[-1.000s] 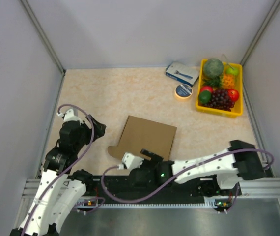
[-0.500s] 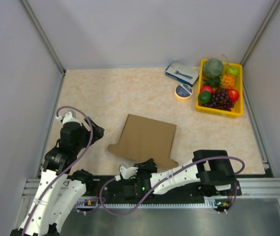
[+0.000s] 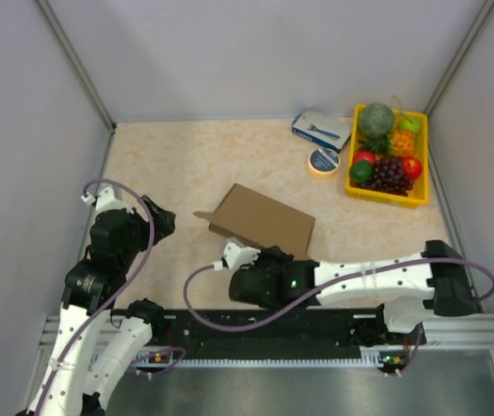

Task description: Fold the paper box

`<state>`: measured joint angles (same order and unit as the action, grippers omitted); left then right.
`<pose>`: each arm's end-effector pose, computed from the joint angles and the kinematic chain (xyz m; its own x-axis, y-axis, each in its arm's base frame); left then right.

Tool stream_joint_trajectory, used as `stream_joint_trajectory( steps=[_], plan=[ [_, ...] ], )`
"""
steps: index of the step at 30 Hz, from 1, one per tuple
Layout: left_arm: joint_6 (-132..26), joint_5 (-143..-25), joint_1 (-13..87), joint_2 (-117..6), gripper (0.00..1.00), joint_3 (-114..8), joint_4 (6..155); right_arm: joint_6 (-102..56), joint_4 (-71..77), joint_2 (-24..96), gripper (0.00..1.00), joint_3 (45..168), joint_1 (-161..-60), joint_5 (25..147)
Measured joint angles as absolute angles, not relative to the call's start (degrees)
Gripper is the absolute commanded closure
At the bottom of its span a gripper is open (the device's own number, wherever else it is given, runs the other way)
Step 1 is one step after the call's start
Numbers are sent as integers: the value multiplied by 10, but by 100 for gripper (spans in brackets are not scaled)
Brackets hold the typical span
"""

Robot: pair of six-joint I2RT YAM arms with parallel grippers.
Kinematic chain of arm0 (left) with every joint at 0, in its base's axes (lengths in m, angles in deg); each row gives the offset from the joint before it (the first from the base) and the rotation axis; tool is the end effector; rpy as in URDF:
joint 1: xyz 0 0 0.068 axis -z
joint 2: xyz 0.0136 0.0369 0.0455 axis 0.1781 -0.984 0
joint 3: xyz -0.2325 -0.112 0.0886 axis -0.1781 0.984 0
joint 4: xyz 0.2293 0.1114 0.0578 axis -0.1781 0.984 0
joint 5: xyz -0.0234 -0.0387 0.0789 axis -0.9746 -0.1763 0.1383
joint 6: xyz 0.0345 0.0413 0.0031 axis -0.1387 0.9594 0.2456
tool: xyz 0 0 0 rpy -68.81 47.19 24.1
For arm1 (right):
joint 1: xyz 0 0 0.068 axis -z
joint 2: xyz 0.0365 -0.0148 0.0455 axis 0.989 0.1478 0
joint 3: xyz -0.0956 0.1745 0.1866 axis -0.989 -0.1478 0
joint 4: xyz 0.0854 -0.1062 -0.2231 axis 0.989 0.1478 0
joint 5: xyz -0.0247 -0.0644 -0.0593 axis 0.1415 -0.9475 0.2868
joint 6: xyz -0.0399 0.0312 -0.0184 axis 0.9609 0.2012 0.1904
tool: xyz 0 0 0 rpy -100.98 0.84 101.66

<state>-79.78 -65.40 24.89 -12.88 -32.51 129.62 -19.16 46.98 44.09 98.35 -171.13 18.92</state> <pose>0.1036 -0.0205 0.3412 -0.4138 -0.5293 -0.7407 -0.2088 0.8471 -0.4887 0.0327 0.3027 0.2585 -0.0326 -0.8939 -0.4470 -0.5025 0.4012 -0.7658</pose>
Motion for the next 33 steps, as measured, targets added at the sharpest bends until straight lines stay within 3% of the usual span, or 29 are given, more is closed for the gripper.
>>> stream_joint_trajectory(
  steps=[5, 11, 18, 33],
  plan=[
    [-799, -650, 249, -129, 11, -329, 1297, -145, 468, 358, 100, 1023, -1626, 291],
    [-798, -660, 248, -110, 13, -329, 1292, -98, 458, 294, 100, 1072, -1480, 533],
    [-741, -773, 248, -131, 15, -327, 1250, -29, 471, 305, 100, 1079, -1362, 776],
    [-465, -941, 247, -360, 17, -357, 1096, 57, 479, 334, 100, 1102, -1284, 888]
  ],
)
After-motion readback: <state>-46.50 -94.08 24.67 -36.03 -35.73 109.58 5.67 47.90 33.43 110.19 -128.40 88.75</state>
